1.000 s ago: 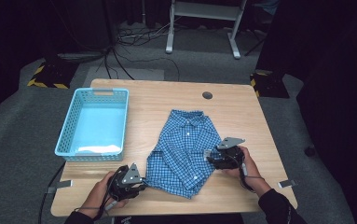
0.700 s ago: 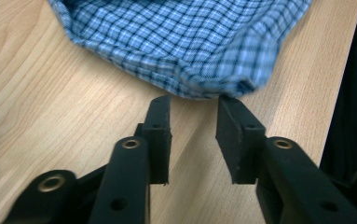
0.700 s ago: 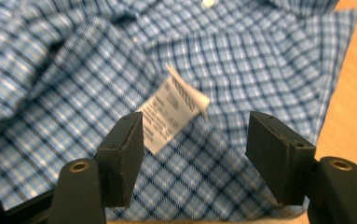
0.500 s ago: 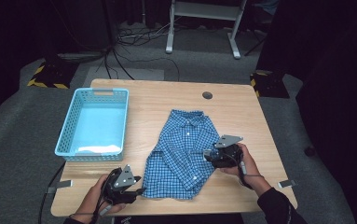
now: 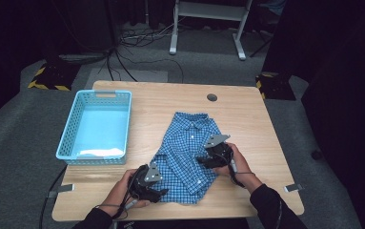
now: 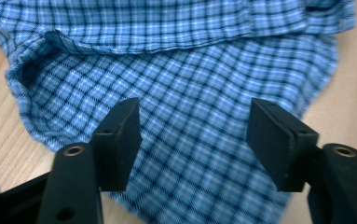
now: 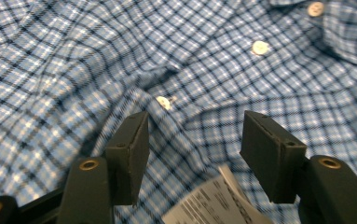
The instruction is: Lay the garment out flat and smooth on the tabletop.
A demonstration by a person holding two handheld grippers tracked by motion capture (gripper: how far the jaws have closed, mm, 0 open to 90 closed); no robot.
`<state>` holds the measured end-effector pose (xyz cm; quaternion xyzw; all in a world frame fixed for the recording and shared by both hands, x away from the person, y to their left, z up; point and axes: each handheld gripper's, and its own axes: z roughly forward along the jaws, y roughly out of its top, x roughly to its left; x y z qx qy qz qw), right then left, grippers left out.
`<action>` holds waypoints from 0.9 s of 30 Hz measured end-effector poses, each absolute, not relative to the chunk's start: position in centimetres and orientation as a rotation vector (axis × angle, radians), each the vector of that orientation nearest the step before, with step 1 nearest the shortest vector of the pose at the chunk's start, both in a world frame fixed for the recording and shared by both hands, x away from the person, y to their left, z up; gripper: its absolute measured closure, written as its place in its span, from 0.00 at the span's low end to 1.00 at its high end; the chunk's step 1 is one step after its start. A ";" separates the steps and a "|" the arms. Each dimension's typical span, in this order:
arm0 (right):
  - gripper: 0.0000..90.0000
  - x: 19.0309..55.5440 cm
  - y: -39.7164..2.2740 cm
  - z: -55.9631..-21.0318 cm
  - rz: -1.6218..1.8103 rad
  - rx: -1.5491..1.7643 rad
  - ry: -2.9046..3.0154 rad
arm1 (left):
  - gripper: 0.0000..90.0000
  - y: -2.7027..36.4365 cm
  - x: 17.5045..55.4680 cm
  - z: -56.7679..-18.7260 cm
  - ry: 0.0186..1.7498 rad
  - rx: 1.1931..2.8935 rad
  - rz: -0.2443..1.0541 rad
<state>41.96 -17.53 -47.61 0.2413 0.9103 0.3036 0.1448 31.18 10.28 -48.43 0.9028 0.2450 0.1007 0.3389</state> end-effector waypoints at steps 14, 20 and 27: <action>0.95 41.7 -16.9 -48.0 0.900 0.625 2.733 | 0.33 10.6 31.1 -49.8 0.656 2.301 0.257; 0.99 41.3 -17.6 -47.5 0.920 0.608 2.714 | 0.33 10.8 31.1 -50.0 0.644 2.282 0.263; 0.99 40.6 -19.3 -46.0 0.985 0.626 2.668 | 0.33 10.9 31.1 -50.1 0.641 2.278 0.261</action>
